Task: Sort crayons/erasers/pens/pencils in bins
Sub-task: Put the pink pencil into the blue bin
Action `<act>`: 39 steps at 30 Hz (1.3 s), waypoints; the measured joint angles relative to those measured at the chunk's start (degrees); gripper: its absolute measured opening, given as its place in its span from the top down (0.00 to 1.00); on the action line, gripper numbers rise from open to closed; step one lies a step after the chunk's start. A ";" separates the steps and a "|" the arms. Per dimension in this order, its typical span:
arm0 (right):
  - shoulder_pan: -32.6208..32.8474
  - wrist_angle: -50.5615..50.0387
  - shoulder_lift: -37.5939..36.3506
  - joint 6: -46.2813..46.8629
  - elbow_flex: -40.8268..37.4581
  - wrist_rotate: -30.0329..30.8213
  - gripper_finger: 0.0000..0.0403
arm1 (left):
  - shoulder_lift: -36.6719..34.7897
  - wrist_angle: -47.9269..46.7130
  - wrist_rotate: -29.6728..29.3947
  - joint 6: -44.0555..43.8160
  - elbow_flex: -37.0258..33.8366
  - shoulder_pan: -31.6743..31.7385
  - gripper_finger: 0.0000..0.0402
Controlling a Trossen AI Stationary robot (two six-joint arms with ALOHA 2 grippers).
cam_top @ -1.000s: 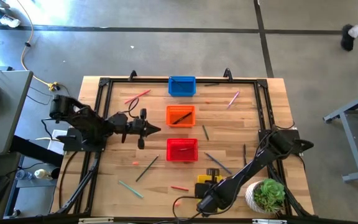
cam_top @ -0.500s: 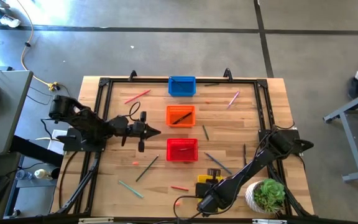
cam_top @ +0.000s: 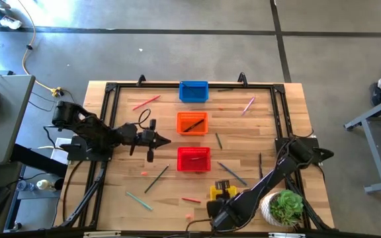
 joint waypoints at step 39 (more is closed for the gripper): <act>-36.18 70.32 -52.69 -39.60 -68.26 -6.99 1.00 | -3.87 -90.62 -0.36 16.02 41.25 37.41 1.00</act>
